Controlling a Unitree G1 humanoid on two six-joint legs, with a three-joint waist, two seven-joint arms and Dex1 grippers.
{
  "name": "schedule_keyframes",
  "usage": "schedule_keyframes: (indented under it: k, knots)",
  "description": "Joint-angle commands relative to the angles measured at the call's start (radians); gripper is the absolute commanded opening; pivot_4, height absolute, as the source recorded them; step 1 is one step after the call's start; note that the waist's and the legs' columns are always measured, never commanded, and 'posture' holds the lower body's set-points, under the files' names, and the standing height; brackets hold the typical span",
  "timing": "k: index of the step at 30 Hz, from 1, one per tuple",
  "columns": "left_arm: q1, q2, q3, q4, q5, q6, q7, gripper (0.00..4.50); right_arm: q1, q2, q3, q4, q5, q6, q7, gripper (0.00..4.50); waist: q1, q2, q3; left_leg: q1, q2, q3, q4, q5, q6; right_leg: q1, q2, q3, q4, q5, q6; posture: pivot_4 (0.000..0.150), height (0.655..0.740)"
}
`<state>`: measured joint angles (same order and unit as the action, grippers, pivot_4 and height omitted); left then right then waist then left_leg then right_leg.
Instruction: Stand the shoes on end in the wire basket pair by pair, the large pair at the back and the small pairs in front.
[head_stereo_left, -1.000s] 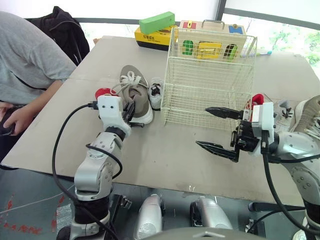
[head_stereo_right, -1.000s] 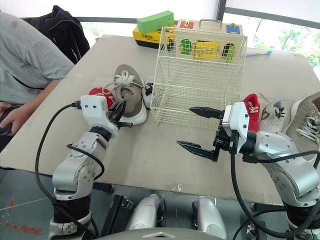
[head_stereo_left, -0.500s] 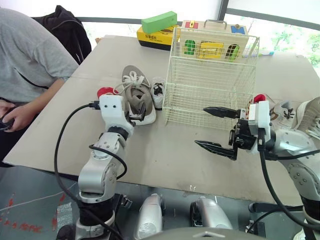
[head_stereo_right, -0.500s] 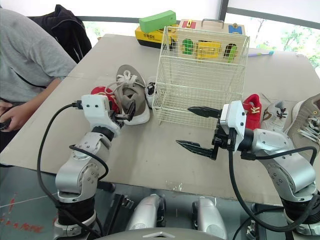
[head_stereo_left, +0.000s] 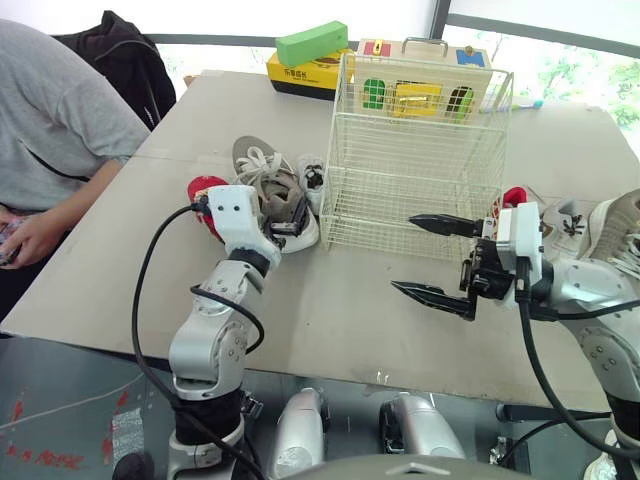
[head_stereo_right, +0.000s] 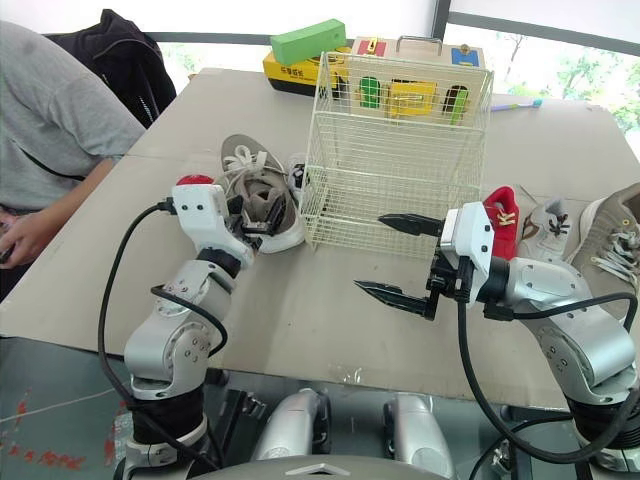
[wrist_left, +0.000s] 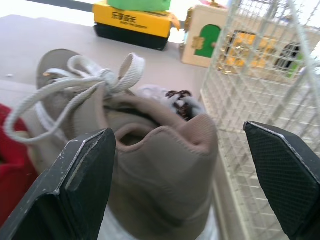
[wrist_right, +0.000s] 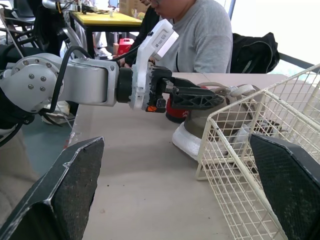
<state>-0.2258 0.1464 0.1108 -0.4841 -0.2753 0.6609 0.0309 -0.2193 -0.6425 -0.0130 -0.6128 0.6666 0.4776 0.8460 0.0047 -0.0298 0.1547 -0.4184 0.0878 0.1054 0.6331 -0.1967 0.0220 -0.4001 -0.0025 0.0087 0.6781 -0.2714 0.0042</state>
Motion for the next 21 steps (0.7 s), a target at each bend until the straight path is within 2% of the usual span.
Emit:
schedule_keyframes:
  k: [1, 7, 11, 12, 15, 18, 21]
  knots:
    - [0.014, -0.008, -0.020, 0.018, 0.041, 0.012, 0.025, 4.41, -0.002, -0.009, -0.014, -0.036, 0.004, -0.014, 0.002, 4.50, 0.000, 0.000, 0.000, 0.000, 0.000, 0.000, 0.000, 0.000, 0.000, 0.000, 0.000, 0.000, 0.000, 0.000, 0.000, 0.150, 0.7400]
    - [0.004, -0.020, -0.030, 0.110, 0.065, -0.031, 0.015, 4.41, -0.007, -0.010, -0.009, -0.029, 0.001, -0.017, 0.009, 4.50, -0.001, 0.000, 0.000, 0.000, 0.000, 0.000, 0.000, 0.000, 0.000, 0.000, 0.000, 0.000, 0.000, 0.000, 0.000, 0.150, 0.7400]
    - [0.011, -0.009, -0.020, 0.167, 0.064, -0.118, -0.027, 3.27, -0.013, -0.010, -0.005, -0.026, 0.001, -0.016, 0.013, 4.50, 0.000, 0.000, 0.000, 0.001, 0.000, 0.000, 0.000, 0.000, 0.000, 0.000, -0.001, 0.000, 0.000, 0.000, 0.000, 0.150, 0.7400]
    - [0.015, -0.008, -0.017, 0.173, 0.063, -0.130, -0.034, 2.80, -0.014, -0.010, -0.005, -0.024, 0.000, -0.016, 0.015, 4.50, 0.001, 0.000, 0.000, 0.001, 0.001, 0.000, 0.000, 0.000, 0.000, 0.000, -0.001, 0.000, 0.000, 0.000, 0.000, 0.150, 0.7400]
    - [0.042, -0.002, -0.009, 0.173, 0.058, -0.152, -0.047, 1.80, -0.020, -0.013, -0.001, -0.022, 0.000, 0.000, 0.008, 4.50, 0.005, 0.000, 0.000, 0.001, 0.001, 0.000, 0.000, 0.000, 0.000, 0.000, -0.001, 0.000, 0.000, 0.000, 0.000, 0.150, 0.7400]
    - [0.088, 0.008, 0.013, 0.133, 0.047, -0.167, -0.057, 1.05, -0.035, -0.008, 0.004, -0.016, -0.014, 0.014, -0.020, 4.50, 0.005, 0.001, -0.001, 0.001, 0.001, 0.000, 0.000, 0.000, 0.000, 0.000, -0.002, 0.000, 0.000, 0.002, -0.003, 0.150, 0.7400]
    - [0.112, 0.020, 0.043, 0.077, 0.046, -0.206, -0.064, 0.69, -0.056, -0.009, 0.014, -0.013, -0.015, 0.045, -0.038, 4.50, 0.001, 0.001, -0.001, 0.001, 0.001, 0.000, 0.000, 0.000, 0.000, 0.000, -0.002, 0.000, 0.000, 0.001, -0.002, 0.150, 0.7400]
